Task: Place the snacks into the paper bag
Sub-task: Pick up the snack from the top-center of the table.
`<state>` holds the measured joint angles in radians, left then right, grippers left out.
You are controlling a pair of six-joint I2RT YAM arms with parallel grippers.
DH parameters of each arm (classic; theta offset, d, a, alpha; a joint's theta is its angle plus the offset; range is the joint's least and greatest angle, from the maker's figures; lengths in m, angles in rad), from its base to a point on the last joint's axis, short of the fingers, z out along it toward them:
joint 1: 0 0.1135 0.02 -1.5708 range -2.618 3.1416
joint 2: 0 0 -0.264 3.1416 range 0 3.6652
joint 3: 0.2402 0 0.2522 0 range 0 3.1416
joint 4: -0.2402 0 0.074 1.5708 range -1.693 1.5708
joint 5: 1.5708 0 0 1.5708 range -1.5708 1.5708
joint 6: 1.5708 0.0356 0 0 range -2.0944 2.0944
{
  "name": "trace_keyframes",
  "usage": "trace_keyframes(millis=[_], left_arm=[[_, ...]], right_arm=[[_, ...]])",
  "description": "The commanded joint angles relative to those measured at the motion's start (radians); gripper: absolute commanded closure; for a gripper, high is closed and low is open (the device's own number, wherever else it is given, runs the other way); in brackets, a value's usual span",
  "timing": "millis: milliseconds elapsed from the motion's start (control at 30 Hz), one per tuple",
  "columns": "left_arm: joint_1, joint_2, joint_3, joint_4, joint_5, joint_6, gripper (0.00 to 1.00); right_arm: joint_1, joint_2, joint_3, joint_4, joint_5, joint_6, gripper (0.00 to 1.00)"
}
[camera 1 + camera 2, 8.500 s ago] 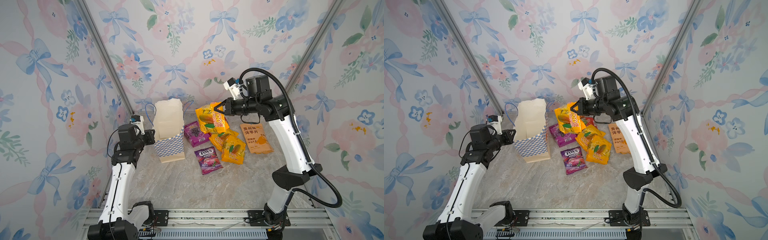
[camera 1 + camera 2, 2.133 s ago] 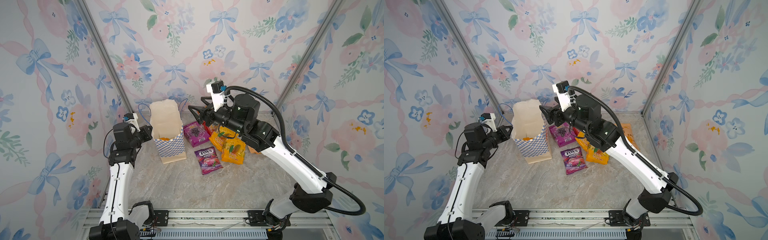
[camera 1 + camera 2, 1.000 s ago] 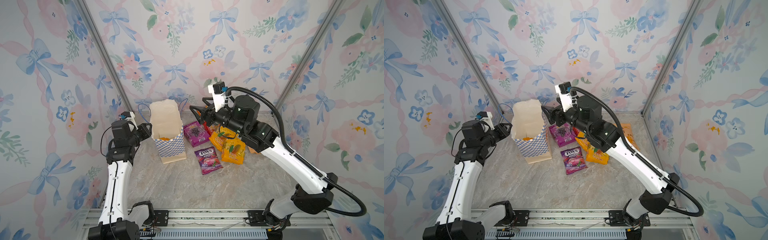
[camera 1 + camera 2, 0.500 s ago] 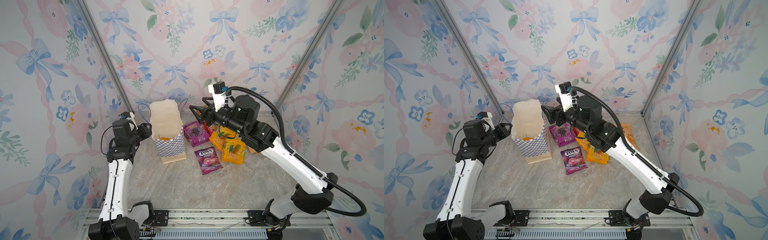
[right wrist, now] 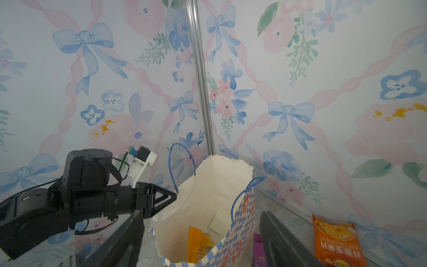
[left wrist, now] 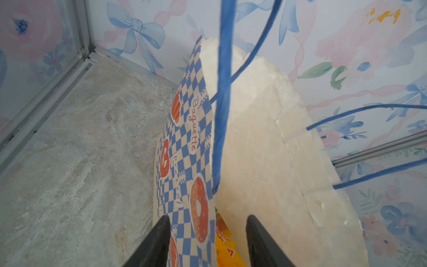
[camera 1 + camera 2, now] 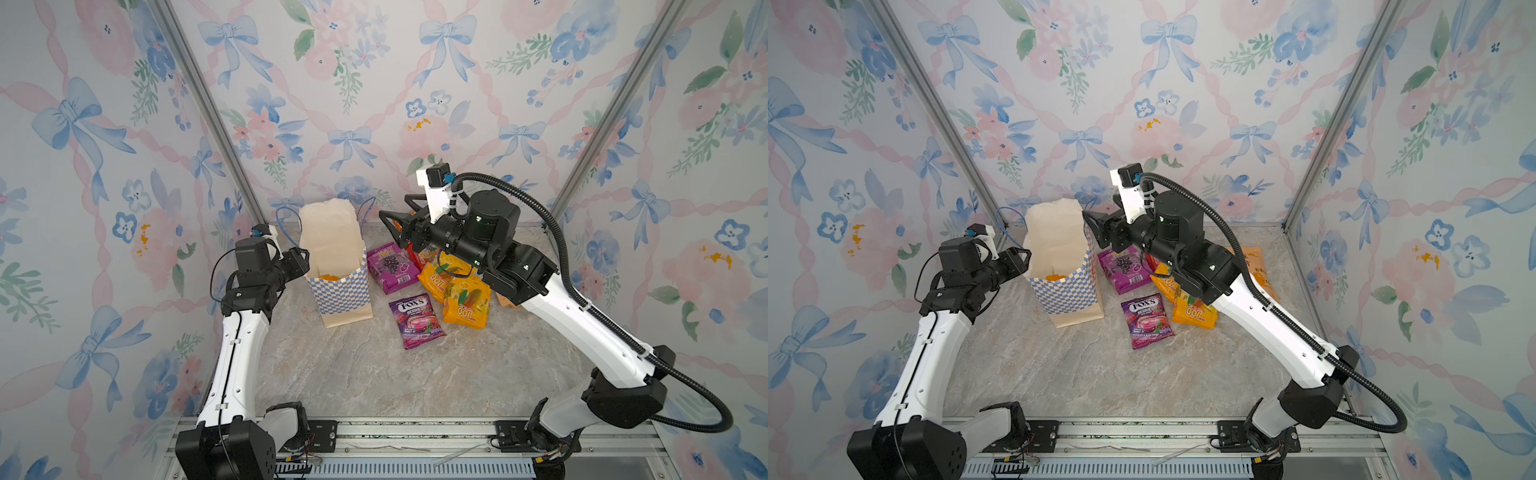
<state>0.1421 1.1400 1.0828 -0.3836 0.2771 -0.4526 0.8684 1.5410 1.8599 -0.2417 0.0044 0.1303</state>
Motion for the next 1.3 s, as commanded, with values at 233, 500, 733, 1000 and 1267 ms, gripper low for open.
trace_keyframes(millis=[233,500,733,1000,1267], left_arm=[[-0.032,0.026,0.033,-0.04,-0.065,0.039,0.6],[-0.035,0.032,0.039,-0.039,-0.071,0.034,0.75],[-0.035,0.038,0.038,-0.039,-0.067,0.031,0.88],[-0.035,0.035,0.042,-0.039,-0.07,0.03,1.0],[-0.035,0.027,0.035,-0.038,-0.061,0.035,1.0]], right_arm=[[-0.014,0.013,-0.002,0.025,-0.012,0.019,0.19],[-0.016,0.008,-0.007,0.019,-0.009,0.02,0.19],[-0.02,0.004,-0.011,0.016,-0.009,0.023,0.19],[-0.087,0.029,0.005,-0.061,-0.001,0.104,0.14],[-0.291,0.185,0.08,-0.233,-0.132,0.264,0.01]])
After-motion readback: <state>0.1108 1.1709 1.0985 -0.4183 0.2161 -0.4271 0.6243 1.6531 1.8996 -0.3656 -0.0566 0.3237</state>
